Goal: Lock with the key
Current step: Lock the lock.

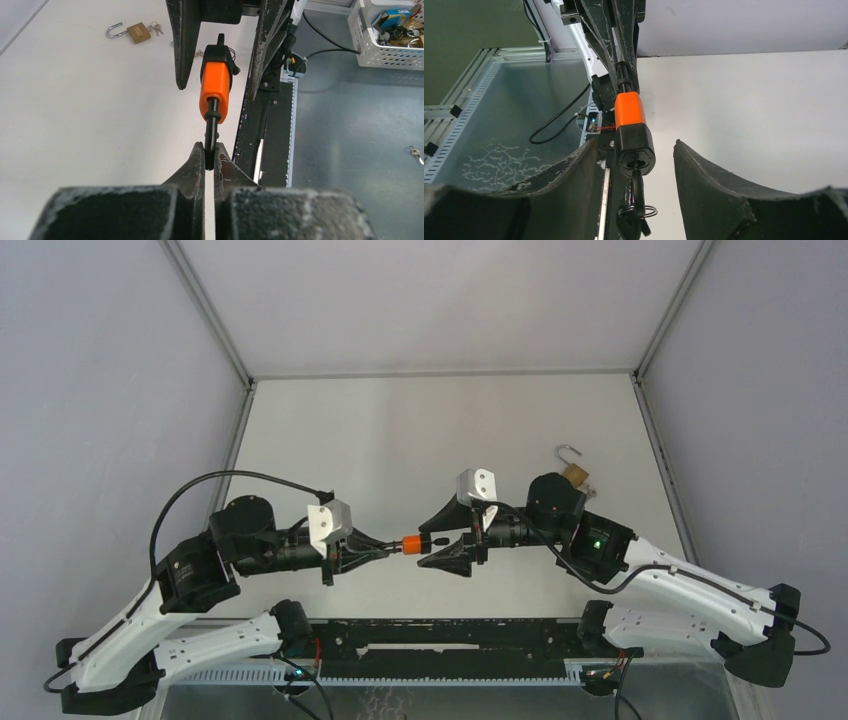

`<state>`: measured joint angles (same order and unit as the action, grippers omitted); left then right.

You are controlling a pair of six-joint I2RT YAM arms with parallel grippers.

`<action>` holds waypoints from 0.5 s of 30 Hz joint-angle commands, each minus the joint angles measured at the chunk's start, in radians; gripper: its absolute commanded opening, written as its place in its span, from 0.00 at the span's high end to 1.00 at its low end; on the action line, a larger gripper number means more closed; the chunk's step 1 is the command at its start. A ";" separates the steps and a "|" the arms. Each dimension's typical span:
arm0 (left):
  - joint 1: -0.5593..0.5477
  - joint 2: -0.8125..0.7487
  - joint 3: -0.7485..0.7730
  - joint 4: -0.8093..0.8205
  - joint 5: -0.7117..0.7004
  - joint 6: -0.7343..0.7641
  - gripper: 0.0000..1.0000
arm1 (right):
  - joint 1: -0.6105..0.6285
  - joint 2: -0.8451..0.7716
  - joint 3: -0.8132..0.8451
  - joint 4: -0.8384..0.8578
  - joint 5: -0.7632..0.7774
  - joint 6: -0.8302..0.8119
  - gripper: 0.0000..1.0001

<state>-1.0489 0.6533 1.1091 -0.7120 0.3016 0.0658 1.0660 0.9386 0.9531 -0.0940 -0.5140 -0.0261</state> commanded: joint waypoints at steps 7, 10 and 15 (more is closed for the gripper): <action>0.002 -0.017 0.019 0.097 0.039 -0.023 1.00 | -0.019 -0.002 -0.005 0.124 -0.064 0.050 0.50; 0.003 -0.014 0.018 0.104 0.054 -0.033 1.00 | -0.019 0.011 -0.005 0.139 -0.069 0.057 0.47; 0.003 -0.009 0.032 0.106 0.063 -0.040 1.00 | -0.020 0.027 -0.005 0.149 -0.073 0.055 0.47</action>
<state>-1.0485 0.6479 1.1091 -0.7109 0.3294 0.0498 1.0531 0.9581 0.9443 -0.0059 -0.5697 0.0139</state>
